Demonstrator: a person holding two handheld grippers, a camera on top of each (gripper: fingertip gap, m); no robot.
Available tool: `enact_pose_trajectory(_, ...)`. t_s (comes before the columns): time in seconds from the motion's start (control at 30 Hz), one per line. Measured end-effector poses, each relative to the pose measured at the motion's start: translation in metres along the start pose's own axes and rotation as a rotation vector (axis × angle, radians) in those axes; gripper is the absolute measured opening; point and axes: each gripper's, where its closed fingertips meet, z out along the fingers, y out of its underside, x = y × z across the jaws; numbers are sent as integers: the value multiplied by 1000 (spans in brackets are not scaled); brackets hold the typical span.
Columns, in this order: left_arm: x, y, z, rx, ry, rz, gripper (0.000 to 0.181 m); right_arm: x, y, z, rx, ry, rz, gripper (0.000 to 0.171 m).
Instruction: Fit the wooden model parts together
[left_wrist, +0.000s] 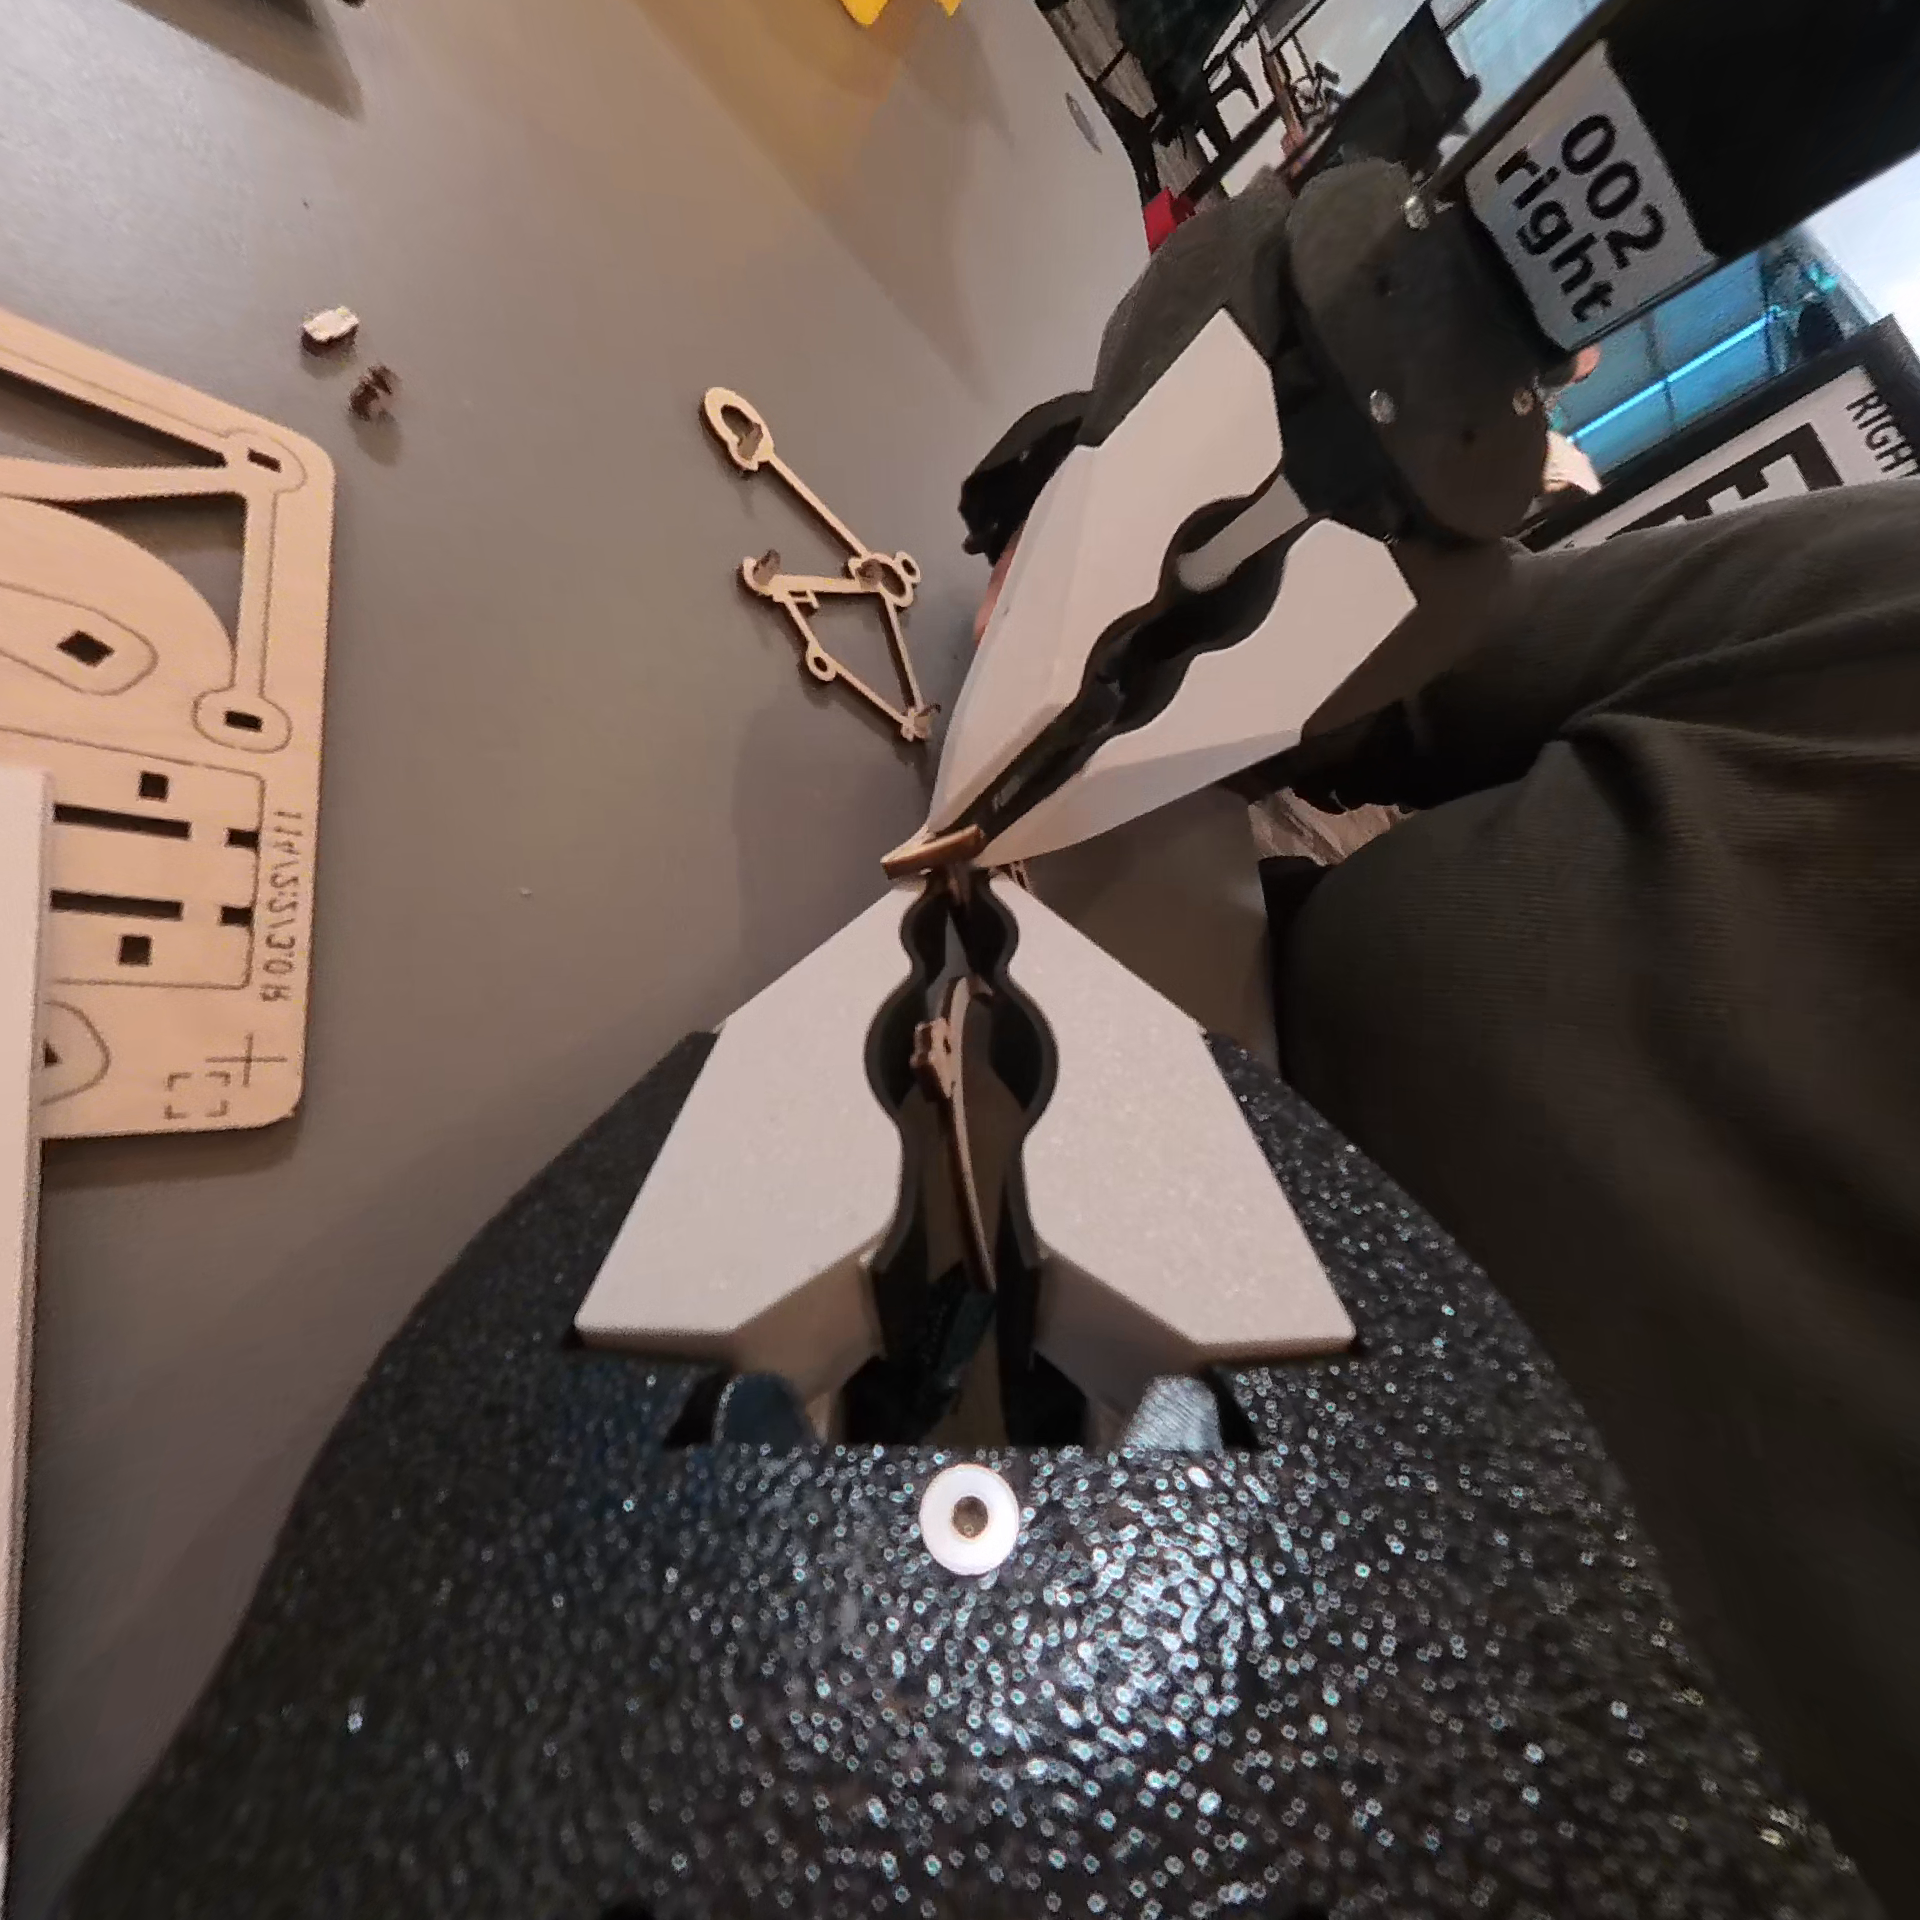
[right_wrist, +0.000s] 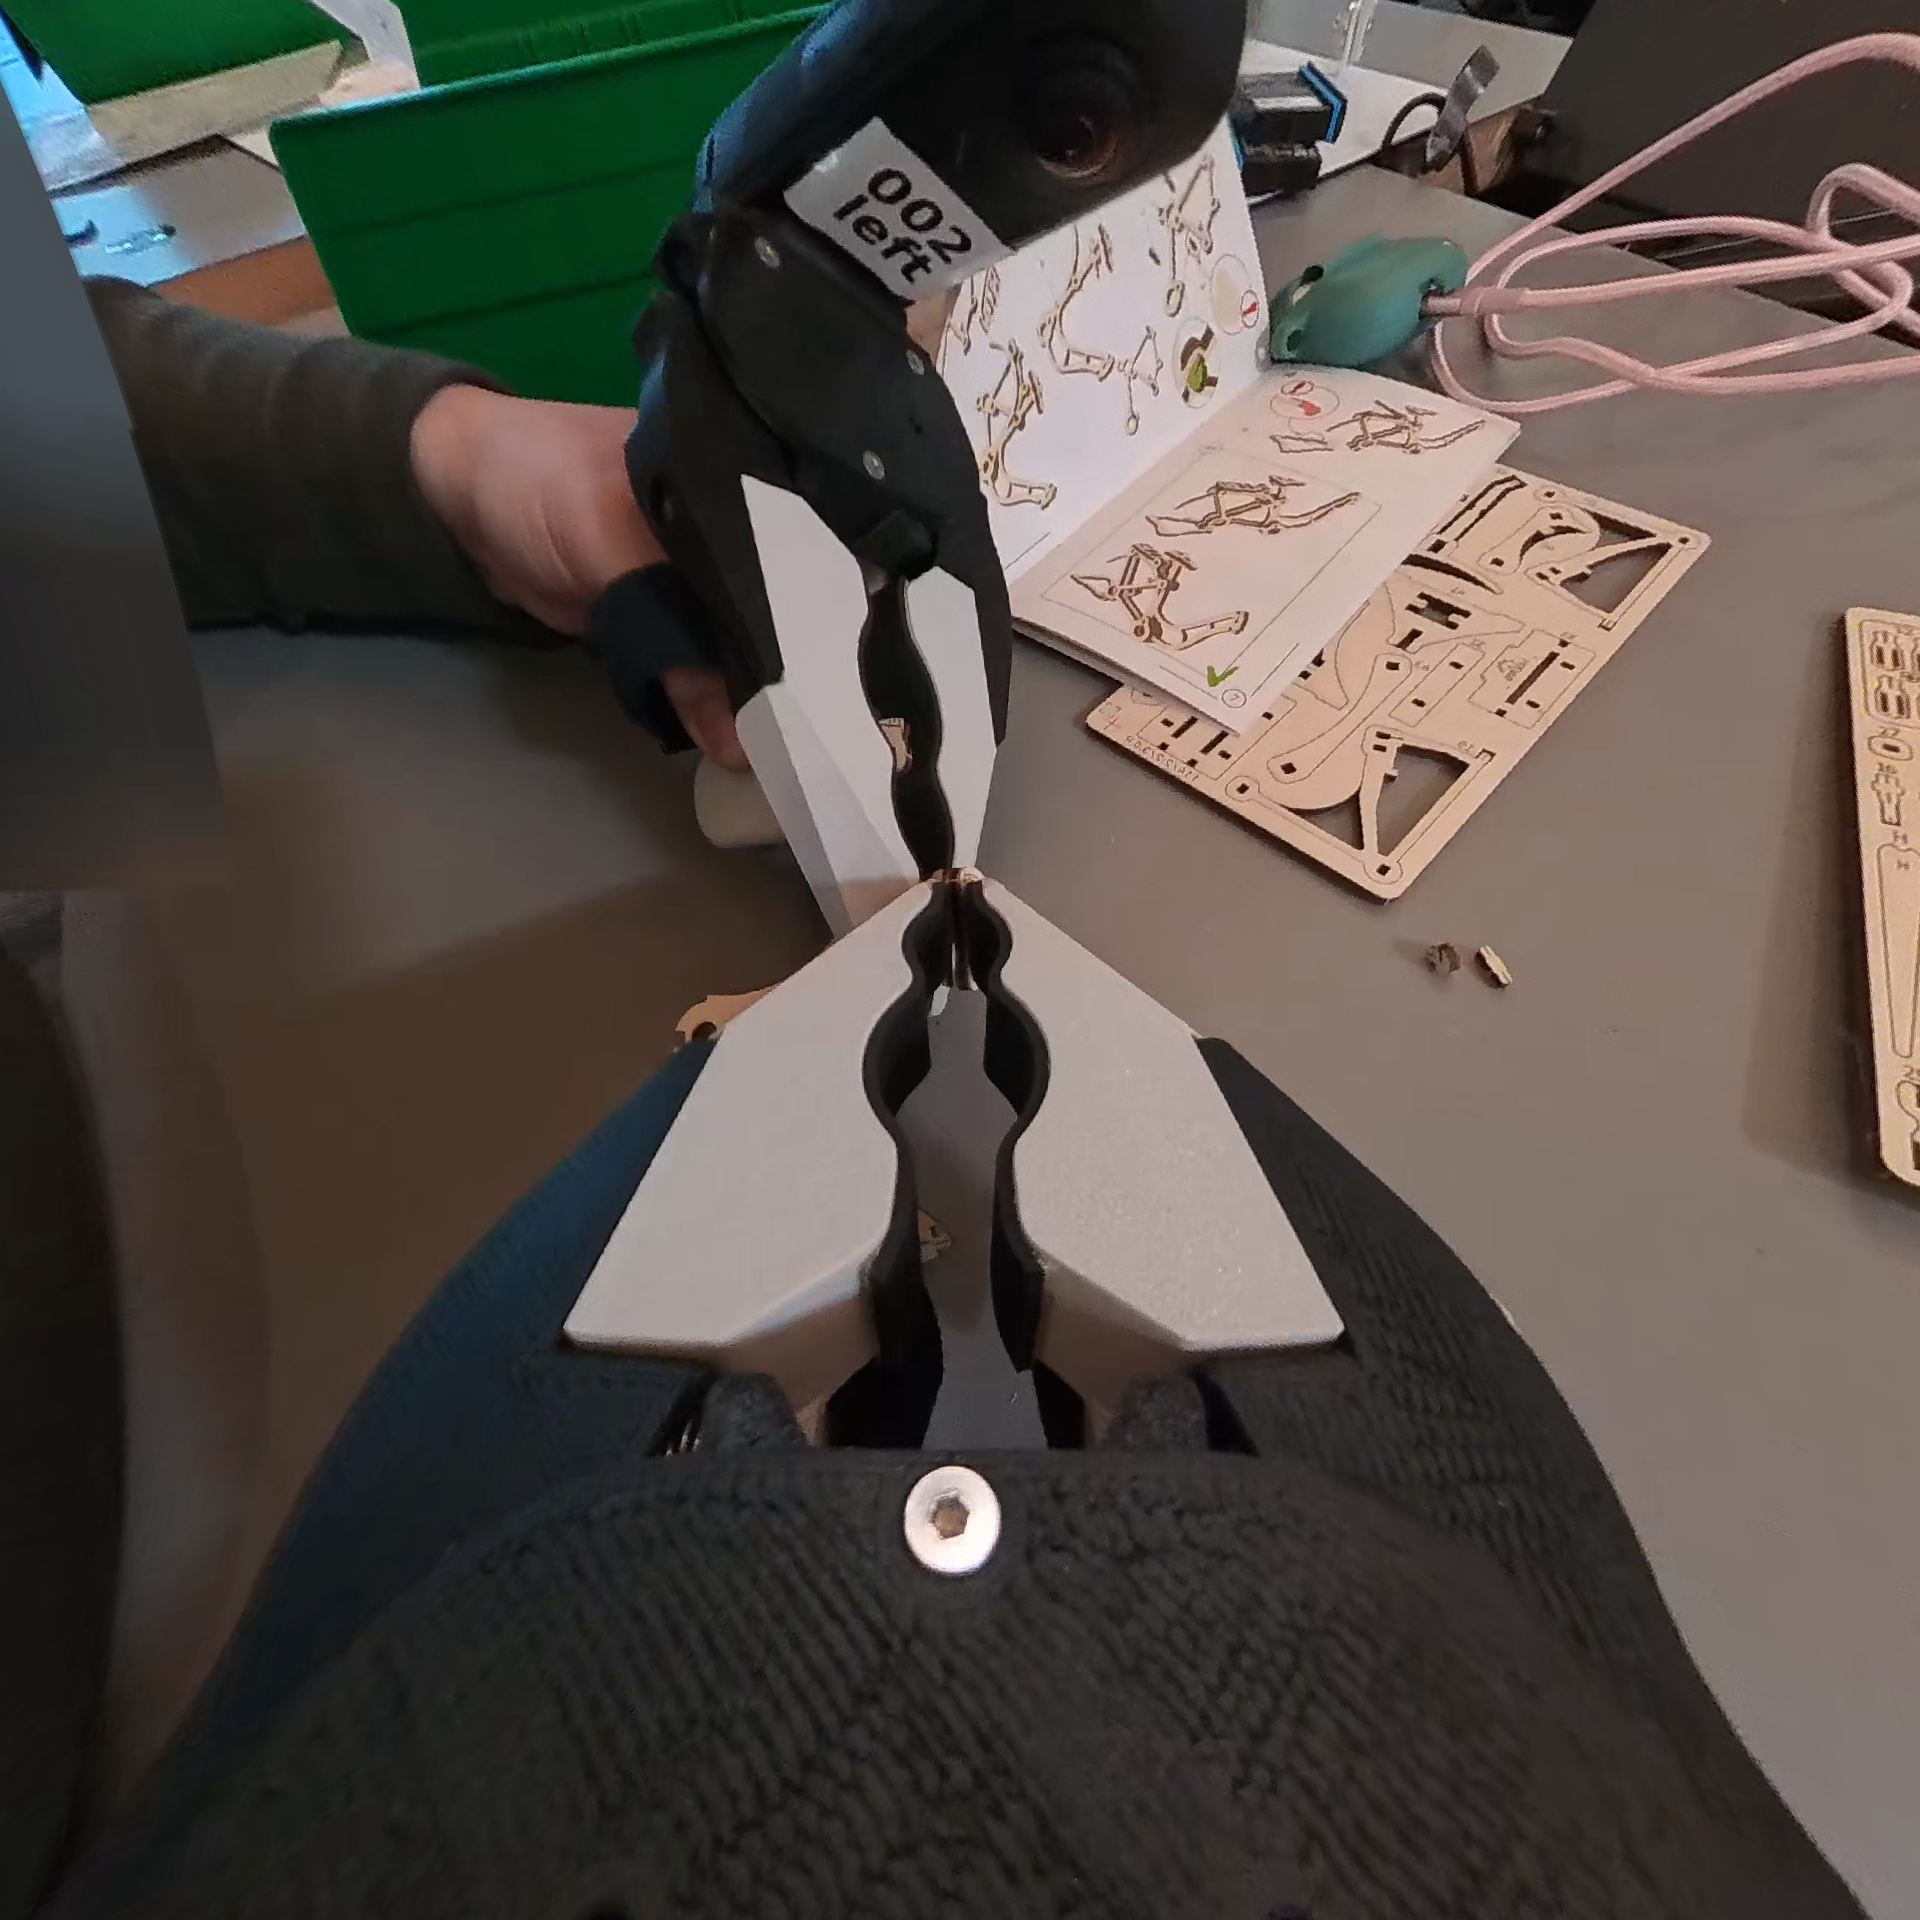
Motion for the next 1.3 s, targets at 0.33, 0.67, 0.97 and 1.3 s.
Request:
enact_pose_trajectory(0.33,4,-2,-1,13,18,14,1,-2,-3,-1,25,-55,23,3)
enact_pose_trajectory(0.67,11,-3,-2,24,60,38,0,-9,-8,-8,72,-249,188,12)
enact_pose_trajectory(0.97,15,0,-2,11,78,49,0,-14,-6,-12,63,-295,134,11)
enact_pose_trajectory(1.3,14,0,-2,11,81,45,0,-15,0,-14,27,-285,33,10)
